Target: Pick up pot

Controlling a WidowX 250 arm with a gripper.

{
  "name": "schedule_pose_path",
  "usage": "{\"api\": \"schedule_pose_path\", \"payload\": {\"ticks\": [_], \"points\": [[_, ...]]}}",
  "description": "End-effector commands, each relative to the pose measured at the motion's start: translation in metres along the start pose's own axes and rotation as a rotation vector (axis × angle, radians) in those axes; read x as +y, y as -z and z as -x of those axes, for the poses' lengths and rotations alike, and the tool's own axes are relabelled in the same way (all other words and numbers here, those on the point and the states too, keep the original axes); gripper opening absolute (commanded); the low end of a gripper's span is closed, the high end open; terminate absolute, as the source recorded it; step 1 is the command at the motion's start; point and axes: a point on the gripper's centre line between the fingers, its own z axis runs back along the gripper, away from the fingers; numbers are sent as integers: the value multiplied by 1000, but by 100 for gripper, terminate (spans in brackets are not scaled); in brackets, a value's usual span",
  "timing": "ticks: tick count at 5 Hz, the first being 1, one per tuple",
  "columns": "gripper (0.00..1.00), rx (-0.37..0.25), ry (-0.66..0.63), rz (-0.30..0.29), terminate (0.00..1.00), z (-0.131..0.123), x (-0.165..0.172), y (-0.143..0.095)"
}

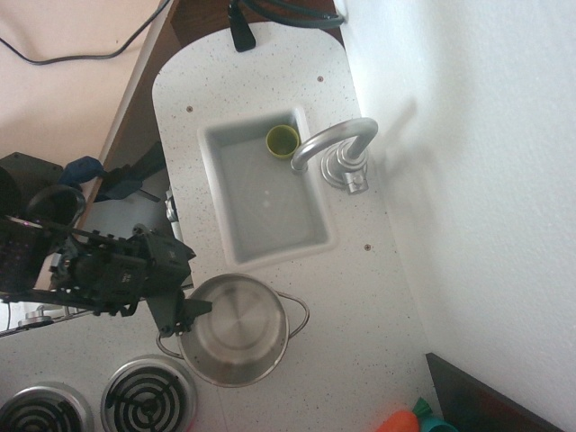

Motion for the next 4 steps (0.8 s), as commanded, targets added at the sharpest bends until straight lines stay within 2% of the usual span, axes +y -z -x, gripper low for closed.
{"api": "schedule_pose_path", "payload": {"ticks": [1, 3, 4], "points": [[100, 55, -4, -71, 0, -3, 8, 22], [100, 88, -26, -102, 0, 1, 21, 45], [100, 88, -34, -93, 0, 5, 22, 49]]}}
